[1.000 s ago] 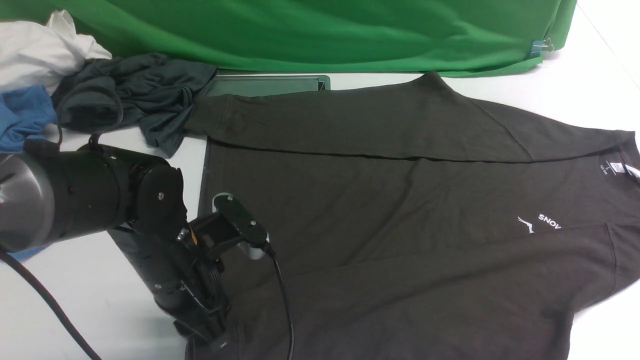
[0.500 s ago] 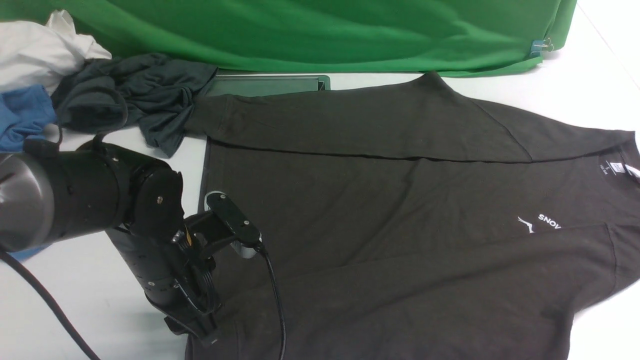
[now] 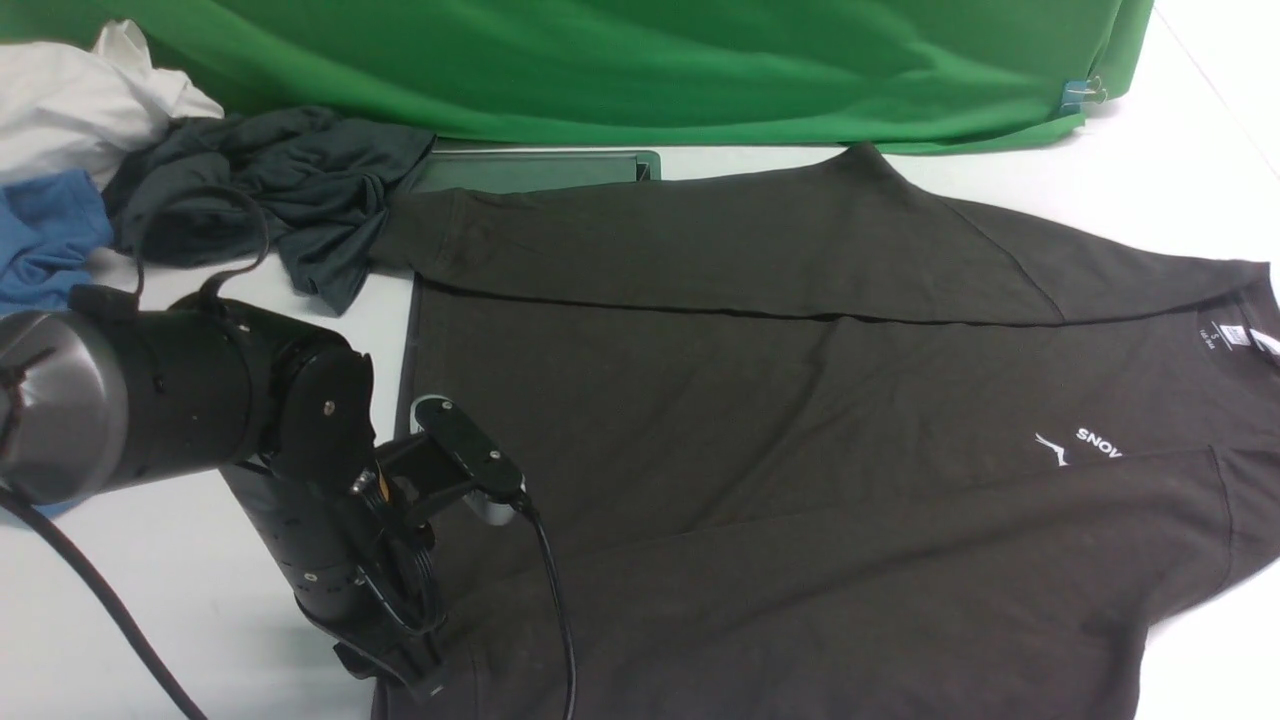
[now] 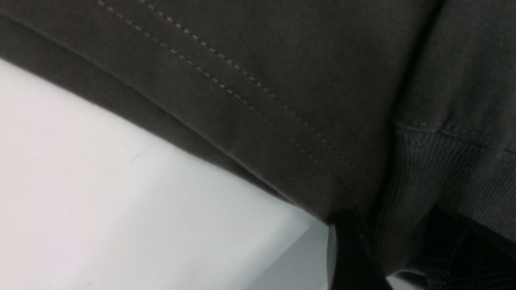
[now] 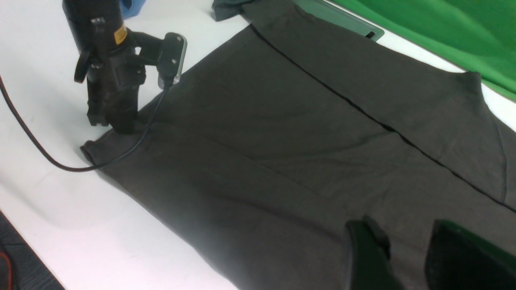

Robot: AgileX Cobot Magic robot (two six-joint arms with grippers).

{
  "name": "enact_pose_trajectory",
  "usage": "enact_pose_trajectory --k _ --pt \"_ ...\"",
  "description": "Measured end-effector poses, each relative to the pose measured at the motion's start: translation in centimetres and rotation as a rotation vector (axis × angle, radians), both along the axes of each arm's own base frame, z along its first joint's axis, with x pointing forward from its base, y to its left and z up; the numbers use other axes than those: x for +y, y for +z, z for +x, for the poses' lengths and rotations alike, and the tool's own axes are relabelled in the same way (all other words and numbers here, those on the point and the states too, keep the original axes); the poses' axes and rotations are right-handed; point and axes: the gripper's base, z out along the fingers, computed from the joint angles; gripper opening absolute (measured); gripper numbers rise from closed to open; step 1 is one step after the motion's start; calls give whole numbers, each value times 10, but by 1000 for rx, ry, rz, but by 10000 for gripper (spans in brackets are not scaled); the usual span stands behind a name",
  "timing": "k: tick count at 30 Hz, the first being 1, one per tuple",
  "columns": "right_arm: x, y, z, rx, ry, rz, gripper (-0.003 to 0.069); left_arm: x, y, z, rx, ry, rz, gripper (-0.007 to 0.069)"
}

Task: Fold a long-sleeved shirt on a white desktop.
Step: 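Grasp the left edge of the dark T-shirt lying flat on the table, then fold the left side of the black T-shirt inward over its body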

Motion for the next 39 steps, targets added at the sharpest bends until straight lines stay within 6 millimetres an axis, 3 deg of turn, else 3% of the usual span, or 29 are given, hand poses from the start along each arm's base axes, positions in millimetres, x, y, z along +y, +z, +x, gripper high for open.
enact_pose_trajectory --k 4,15,22,31,39 --pt "0 0 0 0 0 0 220 0 0 -1 7 30 0 266" --pt "0 0 0 0 0 0 220 0 6 -3 3 64 -19 59" --pt "0 0 0 1 -1 1 220 -1 9 -2 8 65 -20 36" --pt "0 0 1 42 -40 52 220 -6 39 8 -49 70 -50 35" --pt "20 -13 32 203 -94 20 230 -9 80 16 -124 82 -86 35"
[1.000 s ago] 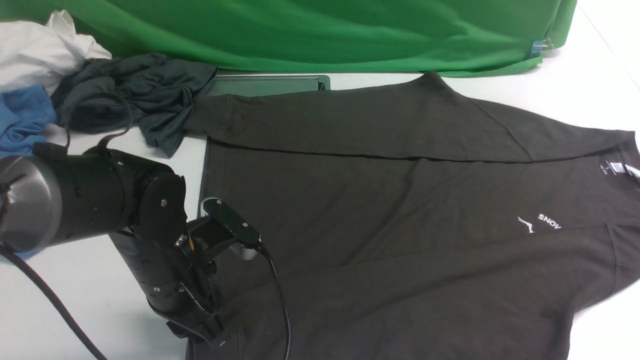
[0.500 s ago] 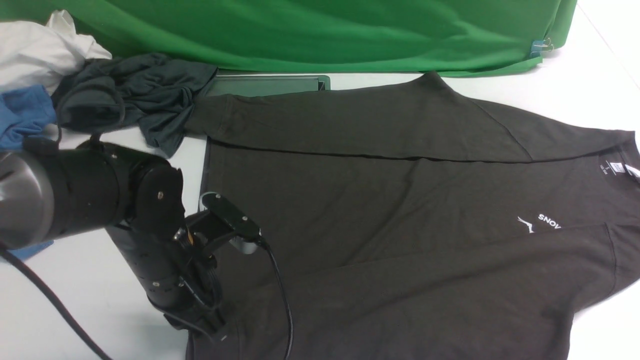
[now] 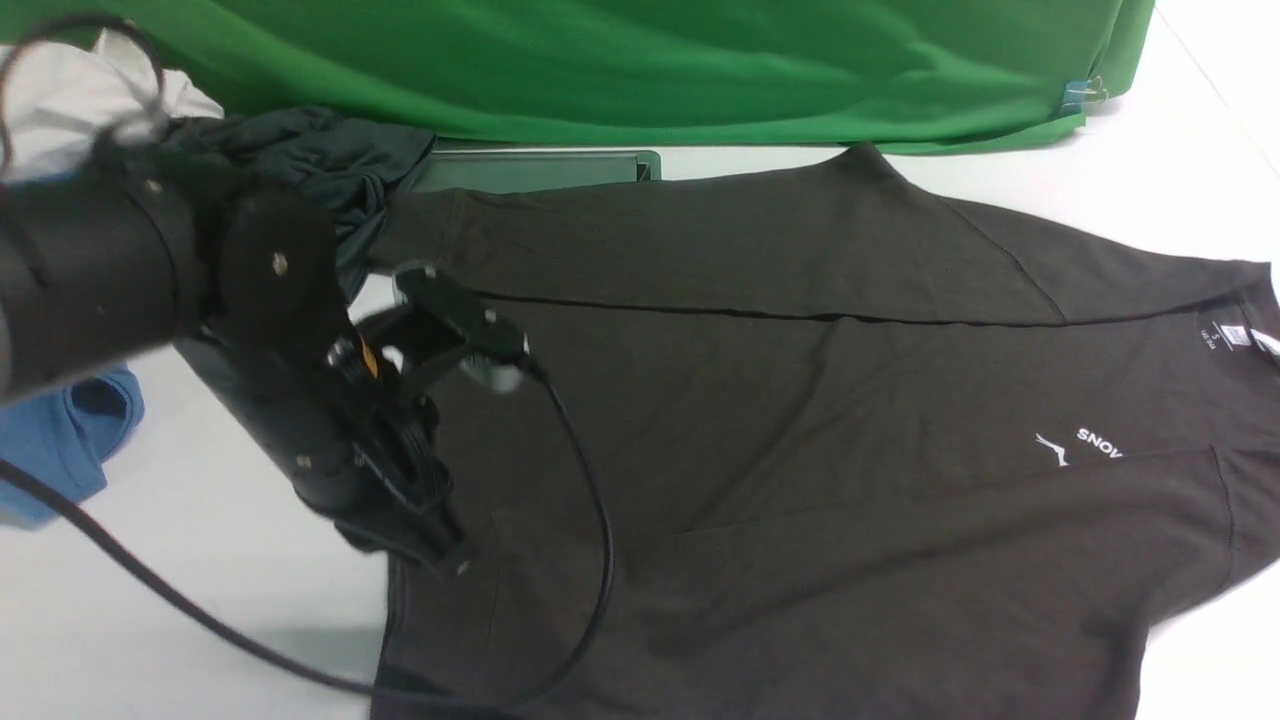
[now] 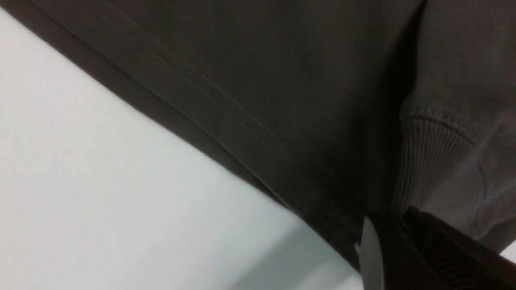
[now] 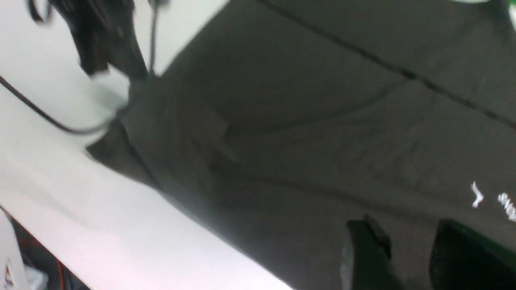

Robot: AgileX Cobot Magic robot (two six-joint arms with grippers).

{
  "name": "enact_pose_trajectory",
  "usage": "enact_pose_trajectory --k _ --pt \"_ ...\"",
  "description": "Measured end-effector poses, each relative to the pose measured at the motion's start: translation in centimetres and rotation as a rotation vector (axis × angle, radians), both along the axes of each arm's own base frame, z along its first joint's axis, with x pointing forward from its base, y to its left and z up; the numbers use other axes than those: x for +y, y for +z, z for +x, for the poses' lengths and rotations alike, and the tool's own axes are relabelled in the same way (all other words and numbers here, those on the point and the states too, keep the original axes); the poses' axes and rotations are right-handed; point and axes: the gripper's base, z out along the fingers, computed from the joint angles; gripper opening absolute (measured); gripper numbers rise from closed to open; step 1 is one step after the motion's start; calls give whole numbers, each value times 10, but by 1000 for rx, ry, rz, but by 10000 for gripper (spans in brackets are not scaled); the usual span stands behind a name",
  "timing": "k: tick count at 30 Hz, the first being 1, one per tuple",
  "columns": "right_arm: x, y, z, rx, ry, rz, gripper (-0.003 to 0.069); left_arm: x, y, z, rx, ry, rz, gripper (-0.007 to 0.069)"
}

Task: Fold a long-sleeved shirt on a white desktop.
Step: 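Fold the left side of the black T-shirt inward over its body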

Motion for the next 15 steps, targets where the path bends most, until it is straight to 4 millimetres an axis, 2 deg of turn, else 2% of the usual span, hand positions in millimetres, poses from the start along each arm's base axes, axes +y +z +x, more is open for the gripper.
enact_pose_trajectory --k 4,10,12,15 --pt "13 -13 29 41 0 -115 237 -2 18 6 -23 2 -8 34" --pt "27 -37 63 94 47 -306 248 -2 20 4 0 5 0 34" --pt "39 -55 82 133 106 -389 283 0 20 0 46 8 16 33" --pt "47 -66 95 138 153 -432 311 1 20 -2 67 9 24 32"
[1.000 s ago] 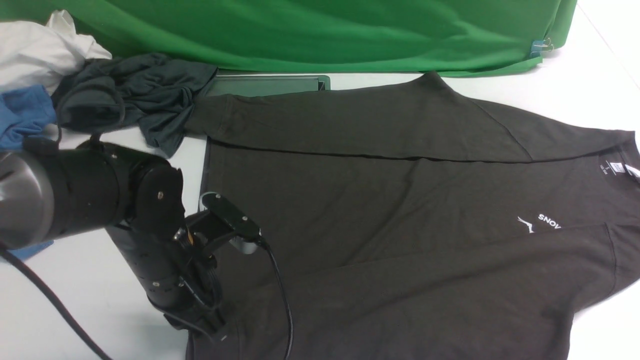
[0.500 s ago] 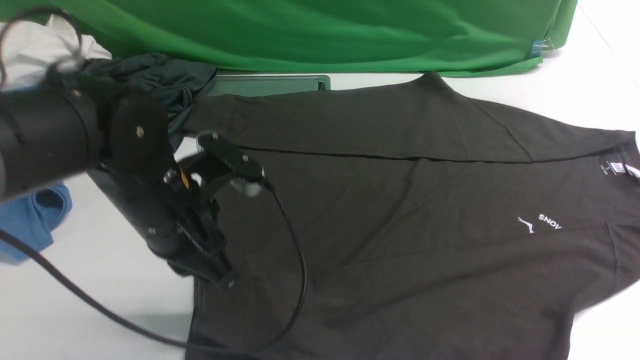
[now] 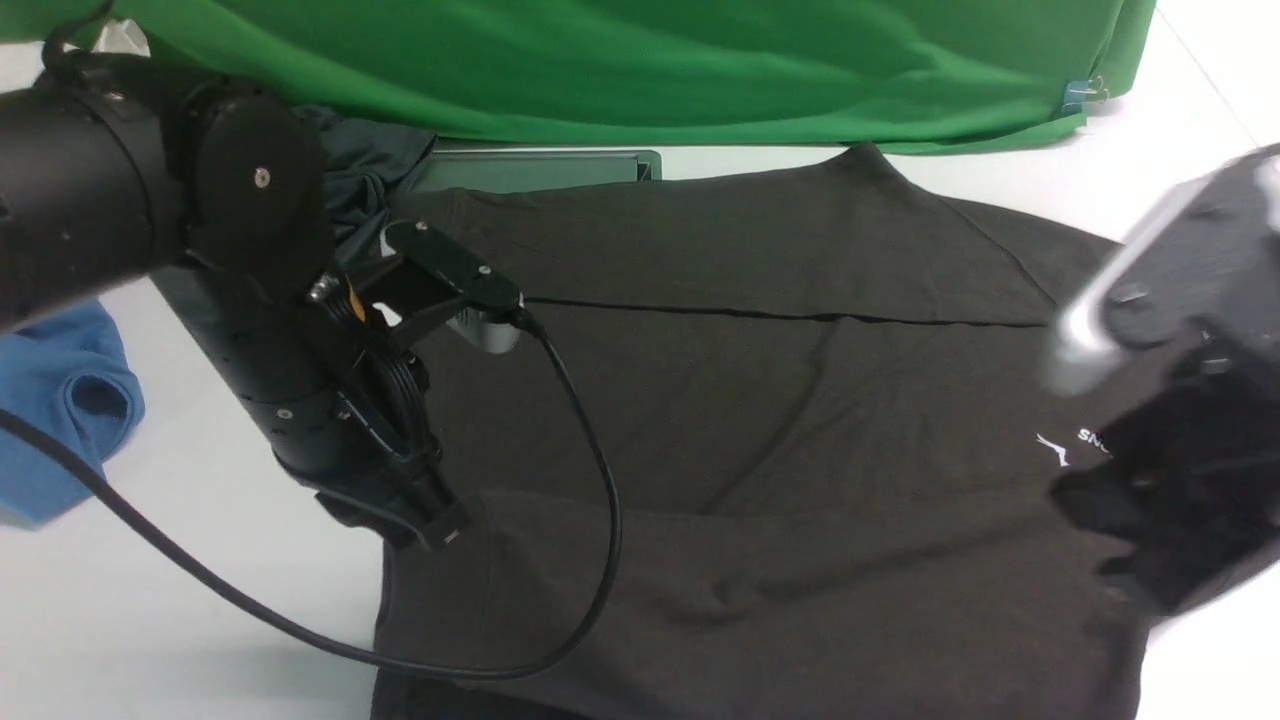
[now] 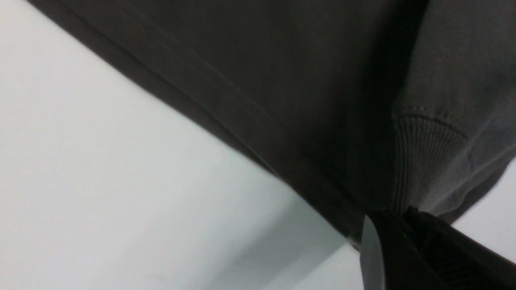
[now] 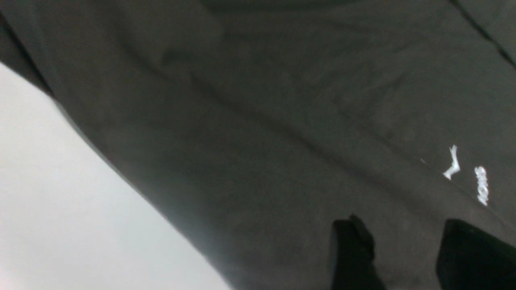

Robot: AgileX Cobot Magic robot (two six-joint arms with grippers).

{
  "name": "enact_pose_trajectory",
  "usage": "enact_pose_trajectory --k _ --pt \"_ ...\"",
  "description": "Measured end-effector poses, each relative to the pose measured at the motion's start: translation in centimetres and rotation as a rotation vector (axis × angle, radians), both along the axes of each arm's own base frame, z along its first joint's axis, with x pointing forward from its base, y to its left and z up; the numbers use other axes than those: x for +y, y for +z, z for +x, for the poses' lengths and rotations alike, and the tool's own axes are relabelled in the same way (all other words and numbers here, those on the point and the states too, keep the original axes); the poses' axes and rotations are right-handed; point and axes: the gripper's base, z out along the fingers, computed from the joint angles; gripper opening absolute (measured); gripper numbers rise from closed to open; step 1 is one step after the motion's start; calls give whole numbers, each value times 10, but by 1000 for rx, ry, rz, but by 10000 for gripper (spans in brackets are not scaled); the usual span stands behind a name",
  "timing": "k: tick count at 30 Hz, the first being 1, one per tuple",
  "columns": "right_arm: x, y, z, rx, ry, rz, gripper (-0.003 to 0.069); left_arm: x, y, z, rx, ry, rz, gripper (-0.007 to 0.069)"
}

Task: Fold a long-sleeved shirt on a white desktop.
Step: 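Fold the left side of the black T-shirt inward over its body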

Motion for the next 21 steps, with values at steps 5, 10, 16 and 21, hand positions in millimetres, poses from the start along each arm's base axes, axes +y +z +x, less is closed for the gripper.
enact_pose_trajectory --k 5,10,16,21 --pt "3 -39 44 78 49 -95 350 2 9 -6 -8 11 -5 32" --pt "-5 -70 77 175 108 -81 382 6 24 -14 -55 20 -25 32" --pt "4 -90 97 132 262 -61 464 7 30 -18 -76 27 -35 32" --pt "14 -103 108 99 391 -42 491 7 30 -18 -77 28 -35 32"
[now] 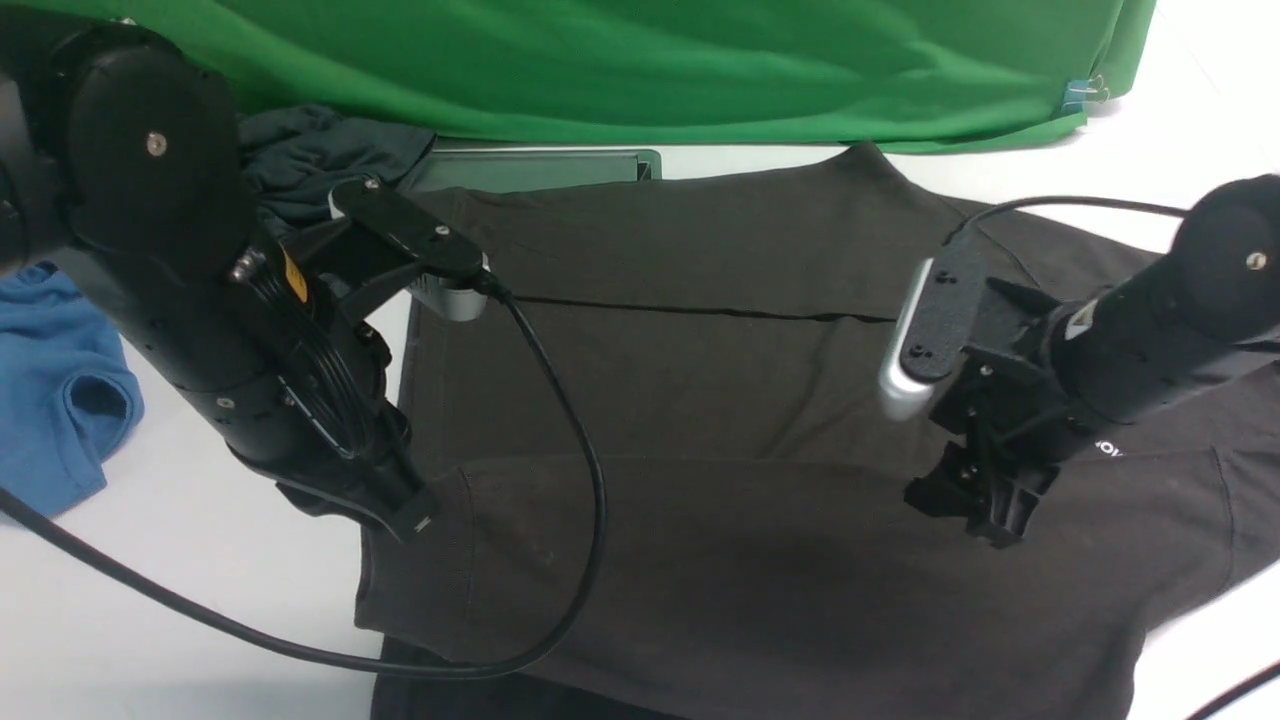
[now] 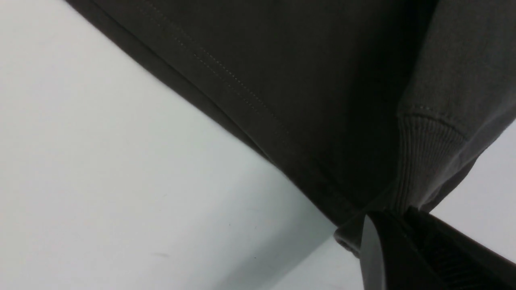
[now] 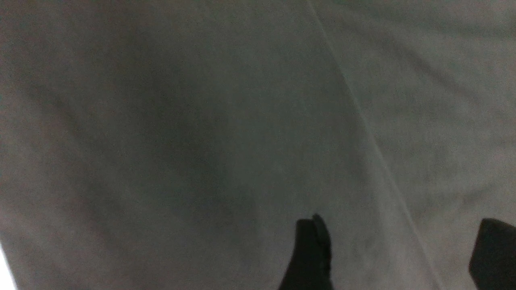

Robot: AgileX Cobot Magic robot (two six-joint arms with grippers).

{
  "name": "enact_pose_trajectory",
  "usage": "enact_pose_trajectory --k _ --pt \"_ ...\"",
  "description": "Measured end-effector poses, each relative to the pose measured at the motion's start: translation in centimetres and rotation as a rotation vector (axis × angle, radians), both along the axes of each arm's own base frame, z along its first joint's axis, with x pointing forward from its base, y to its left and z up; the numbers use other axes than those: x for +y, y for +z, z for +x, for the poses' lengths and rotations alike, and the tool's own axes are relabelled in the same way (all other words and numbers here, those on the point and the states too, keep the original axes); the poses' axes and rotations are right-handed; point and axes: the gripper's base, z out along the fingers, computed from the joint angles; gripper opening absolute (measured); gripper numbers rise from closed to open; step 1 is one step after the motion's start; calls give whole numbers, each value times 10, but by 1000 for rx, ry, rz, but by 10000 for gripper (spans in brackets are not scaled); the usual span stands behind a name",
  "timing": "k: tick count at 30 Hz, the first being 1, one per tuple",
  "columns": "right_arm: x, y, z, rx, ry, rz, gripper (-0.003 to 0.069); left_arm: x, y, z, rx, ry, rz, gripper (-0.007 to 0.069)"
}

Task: Fold a long-sleeved shirt on a white desktop.
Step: 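Fold the left side of the black T-shirt inward over its body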

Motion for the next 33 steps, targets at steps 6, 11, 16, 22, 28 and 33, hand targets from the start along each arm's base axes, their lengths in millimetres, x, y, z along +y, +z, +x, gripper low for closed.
enact_pose_trajectory --k 6,11,16,22,28,33 --pt "3 -20 12 -24 72 -32 492 0 0 1 -10 1 -4 32" --pt "8 -33 25 -18 92 -44 492 -1 0 2 -17 1 -7 32" --pt "10 -44 31 11 101 -52 468 -1 0 2 -21 1 -8 32" --pt "11 -50 33 19 105 -57 364 -1 0 2 -23 3 -10 32" --pt "12 -54 33 39 91 -41 237 -1 0 2 -23 3 -10 32" --pt "13 -54 33 42 85 -36 95 -1 0 2 -23 3 -10 32"
